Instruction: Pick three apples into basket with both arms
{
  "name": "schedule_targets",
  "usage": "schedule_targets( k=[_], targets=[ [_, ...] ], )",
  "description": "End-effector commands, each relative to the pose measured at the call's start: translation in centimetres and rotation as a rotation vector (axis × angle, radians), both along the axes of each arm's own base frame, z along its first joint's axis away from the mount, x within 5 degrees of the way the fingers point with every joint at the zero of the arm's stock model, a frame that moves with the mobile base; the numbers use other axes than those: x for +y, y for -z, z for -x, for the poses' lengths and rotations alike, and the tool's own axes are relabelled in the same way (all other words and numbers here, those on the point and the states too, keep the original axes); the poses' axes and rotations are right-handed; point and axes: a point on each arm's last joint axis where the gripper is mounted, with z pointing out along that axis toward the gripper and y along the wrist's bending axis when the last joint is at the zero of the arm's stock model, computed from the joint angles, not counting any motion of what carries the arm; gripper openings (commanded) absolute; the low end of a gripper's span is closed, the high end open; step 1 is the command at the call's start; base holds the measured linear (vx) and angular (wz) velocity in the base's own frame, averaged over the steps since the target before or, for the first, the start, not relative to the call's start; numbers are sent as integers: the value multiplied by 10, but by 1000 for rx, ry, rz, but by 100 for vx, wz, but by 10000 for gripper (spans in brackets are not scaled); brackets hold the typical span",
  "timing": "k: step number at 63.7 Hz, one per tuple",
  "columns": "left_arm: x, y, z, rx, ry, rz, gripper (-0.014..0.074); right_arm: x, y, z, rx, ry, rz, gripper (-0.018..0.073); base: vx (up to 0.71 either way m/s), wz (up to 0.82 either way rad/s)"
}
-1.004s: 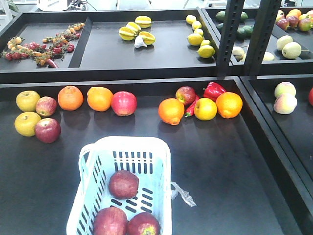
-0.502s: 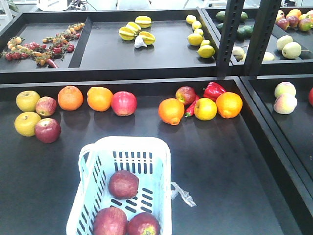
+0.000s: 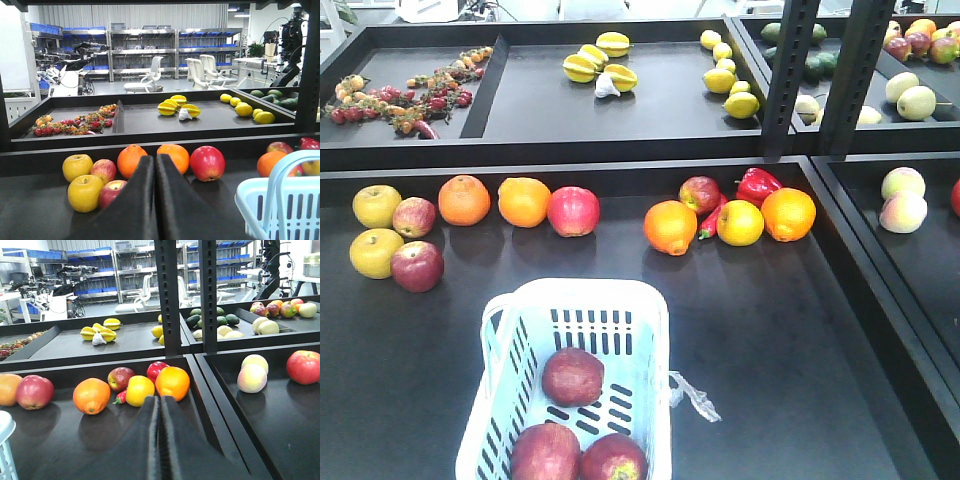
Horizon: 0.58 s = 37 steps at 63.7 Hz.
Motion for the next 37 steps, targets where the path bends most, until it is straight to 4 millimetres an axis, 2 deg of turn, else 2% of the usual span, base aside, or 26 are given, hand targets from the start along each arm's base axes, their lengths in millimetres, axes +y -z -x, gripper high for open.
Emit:
schedule_targets(
  k=[1,37],
  targets=[
    [0,1,1,-61,2,17,-6,0,-3,0,-77,4,9,-9,0,0],
    [0,1,1,-61,2,17,-6,0,-2,0,-73,5,9,-9,0,0]
  ],
)
